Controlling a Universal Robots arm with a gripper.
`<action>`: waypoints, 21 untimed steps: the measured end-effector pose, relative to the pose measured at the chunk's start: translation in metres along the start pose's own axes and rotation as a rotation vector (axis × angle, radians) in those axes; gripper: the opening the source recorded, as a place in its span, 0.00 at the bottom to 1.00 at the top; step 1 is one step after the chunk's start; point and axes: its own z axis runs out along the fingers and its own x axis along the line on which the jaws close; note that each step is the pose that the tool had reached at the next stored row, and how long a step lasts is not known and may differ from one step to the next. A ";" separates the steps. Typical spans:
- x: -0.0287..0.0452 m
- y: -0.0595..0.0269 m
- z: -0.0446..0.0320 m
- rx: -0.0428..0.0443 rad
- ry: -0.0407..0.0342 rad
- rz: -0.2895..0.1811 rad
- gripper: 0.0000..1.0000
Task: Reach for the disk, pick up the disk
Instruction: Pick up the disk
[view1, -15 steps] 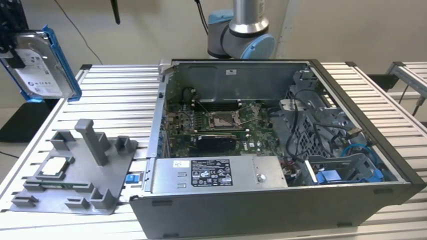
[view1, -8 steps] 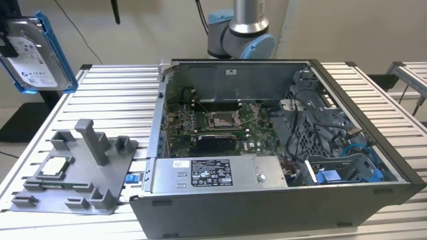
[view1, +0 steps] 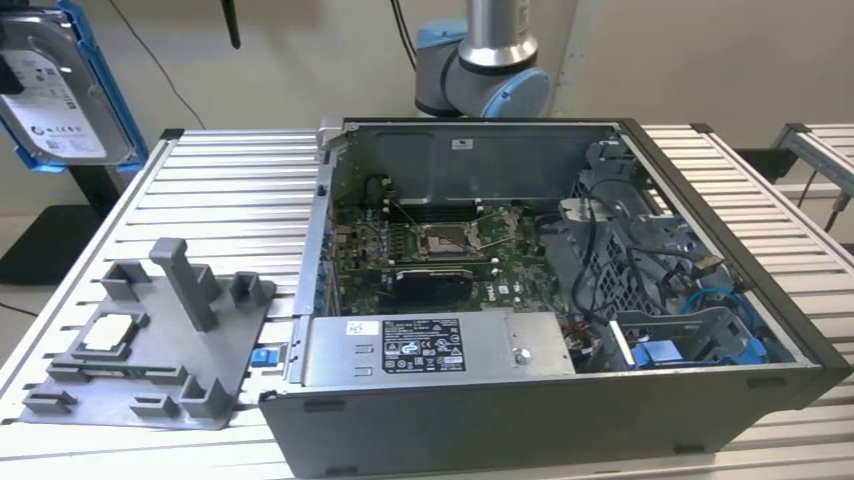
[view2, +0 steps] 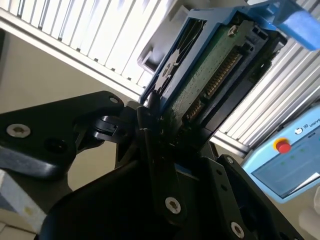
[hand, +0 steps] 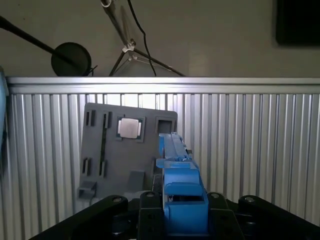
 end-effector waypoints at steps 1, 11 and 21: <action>-0.0001 0.0000 -0.0020 -0.0002 0.0001 0.000 0.00; -0.0005 -0.0001 -0.0105 0.0001 0.0000 -0.001 0.00; -0.0007 -0.0125 -0.0106 -0.0001 0.0001 -0.001 0.00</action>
